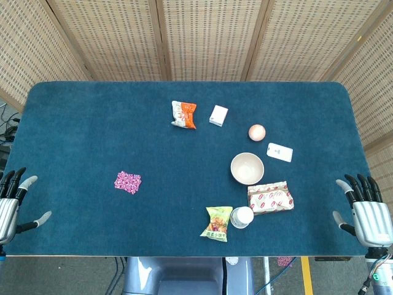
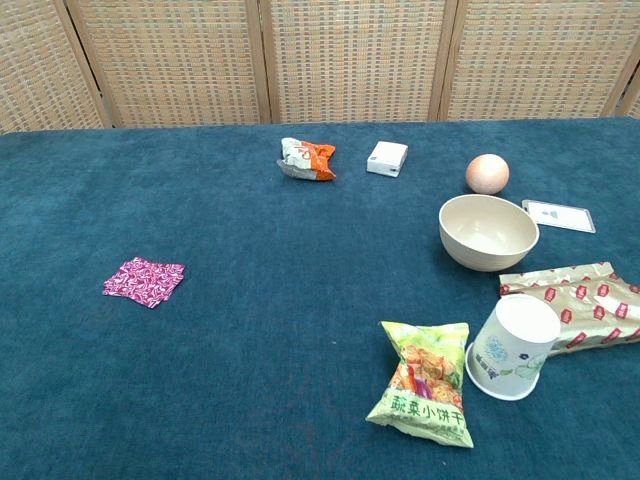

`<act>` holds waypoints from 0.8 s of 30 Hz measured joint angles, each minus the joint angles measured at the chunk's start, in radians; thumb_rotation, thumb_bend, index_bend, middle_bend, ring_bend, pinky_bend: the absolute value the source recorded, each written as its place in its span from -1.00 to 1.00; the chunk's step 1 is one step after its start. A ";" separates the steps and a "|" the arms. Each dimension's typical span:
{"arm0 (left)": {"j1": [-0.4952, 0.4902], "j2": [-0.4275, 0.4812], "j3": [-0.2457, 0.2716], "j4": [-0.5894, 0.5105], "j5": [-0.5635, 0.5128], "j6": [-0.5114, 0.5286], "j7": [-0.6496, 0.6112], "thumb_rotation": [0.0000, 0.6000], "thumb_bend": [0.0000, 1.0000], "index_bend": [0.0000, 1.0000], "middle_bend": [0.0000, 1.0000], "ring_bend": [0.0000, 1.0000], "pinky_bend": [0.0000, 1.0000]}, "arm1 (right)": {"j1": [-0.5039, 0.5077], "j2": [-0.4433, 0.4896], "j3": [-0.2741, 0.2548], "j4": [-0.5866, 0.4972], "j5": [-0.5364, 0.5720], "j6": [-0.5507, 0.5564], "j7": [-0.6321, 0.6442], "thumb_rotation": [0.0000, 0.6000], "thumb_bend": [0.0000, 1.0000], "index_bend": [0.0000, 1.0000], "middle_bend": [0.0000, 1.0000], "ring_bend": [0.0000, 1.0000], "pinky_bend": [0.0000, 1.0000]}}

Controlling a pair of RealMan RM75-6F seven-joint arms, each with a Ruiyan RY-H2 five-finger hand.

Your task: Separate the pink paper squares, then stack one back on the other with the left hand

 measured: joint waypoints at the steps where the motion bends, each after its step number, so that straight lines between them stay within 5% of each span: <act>1: -0.001 0.000 0.001 0.000 0.000 -0.002 -0.001 0.35 -0.67 -0.65 -0.88 -0.89 -1.00 | -0.001 0.000 0.000 0.000 -0.001 0.001 0.000 1.00 -0.38 -0.65 -0.75 -1.00 -1.00; 24: -0.061 0.037 -0.009 -0.032 0.026 -0.074 -0.009 0.34 -0.66 -0.65 -0.88 -0.89 -1.00 | -0.012 0.011 0.000 0.000 -0.006 0.018 0.015 1.00 -0.38 -0.65 -0.75 -1.00 -1.00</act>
